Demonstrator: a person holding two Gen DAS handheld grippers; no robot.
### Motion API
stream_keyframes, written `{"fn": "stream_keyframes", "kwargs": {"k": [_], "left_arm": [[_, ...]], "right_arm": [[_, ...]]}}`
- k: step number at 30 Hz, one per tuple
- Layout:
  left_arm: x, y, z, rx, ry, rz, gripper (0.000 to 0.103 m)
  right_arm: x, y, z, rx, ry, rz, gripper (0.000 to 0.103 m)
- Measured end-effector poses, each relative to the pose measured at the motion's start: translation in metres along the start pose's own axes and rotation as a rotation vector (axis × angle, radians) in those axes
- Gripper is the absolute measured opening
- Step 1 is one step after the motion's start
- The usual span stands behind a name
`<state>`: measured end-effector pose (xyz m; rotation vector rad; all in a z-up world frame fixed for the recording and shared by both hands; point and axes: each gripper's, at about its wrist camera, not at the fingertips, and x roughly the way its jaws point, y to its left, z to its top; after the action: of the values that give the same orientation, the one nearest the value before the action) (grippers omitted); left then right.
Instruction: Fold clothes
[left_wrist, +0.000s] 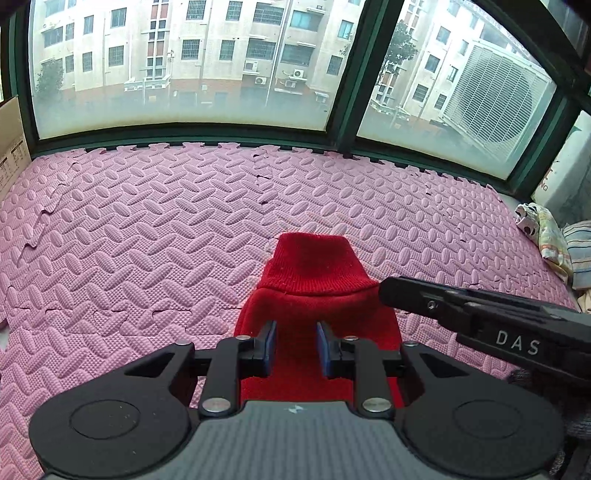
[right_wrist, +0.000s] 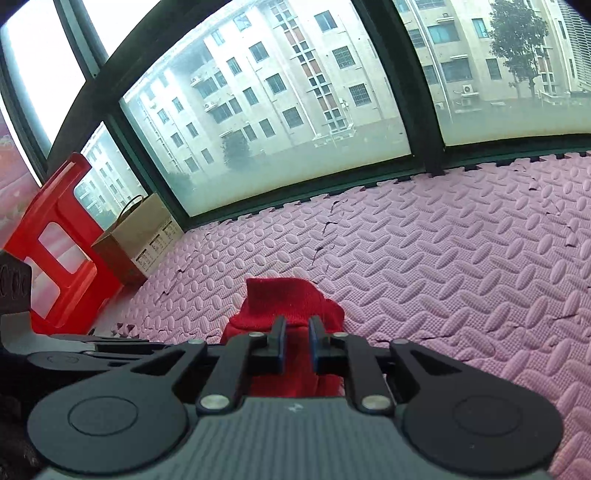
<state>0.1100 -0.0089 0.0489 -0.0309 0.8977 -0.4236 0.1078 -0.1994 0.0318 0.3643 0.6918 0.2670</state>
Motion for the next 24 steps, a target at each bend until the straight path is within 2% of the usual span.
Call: {"fn": "stream_keyframes", "kwargs": {"k": [3,5,8,11,13,17,20,24], "left_arm": [[0.008,0.004,0.001,-0.015,0.008,0.010,0.026],[0.007,0.006,0.000,-0.025,0.007,0.005,0.026],[-0.005,0.009,-0.001,-0.030,-0.006,-0.007,0.026],[-0.024,0.012,-0.005,-0.027,-0.022,-0.006,0.026],[-0.039,0.016,-0.011,-0.040,-0.026,-0.014,0.026],[-0.070,0.021,-0.033,-0.051,-0.017,-0.026,0.026],[-0.092,0.021,-0.058,-0.034,0.006,-0.038,0.026],[-0.117,0.018,-0.098,-0.016,0.043,-0.060,0.026]], "right_arm": [[0.014,-0.002,-0.002,-0.018,0.039,-0.044,0.013],[0.013,-0.004,-0.003,-0.007,0.045,-0.041,0.013],[-0.001,0.003,-0.002,-0.047,0.031,-0.022,0.013],[-0.012,0.016,-0.005,-0.127,0.059,0.019,0.013],[-0.012,0.022,-0.013,-0.164,0.131,0.066,0.013],[-0.011,0.025,-0.026,-0.217,0.183,0.026,0.013],[-0.025,0.031,-0.035,-0.247,0.206,0.031,0.013],[-0.048,0.054,-0.055,-0.320,0.253,0.116,0.018]]}}
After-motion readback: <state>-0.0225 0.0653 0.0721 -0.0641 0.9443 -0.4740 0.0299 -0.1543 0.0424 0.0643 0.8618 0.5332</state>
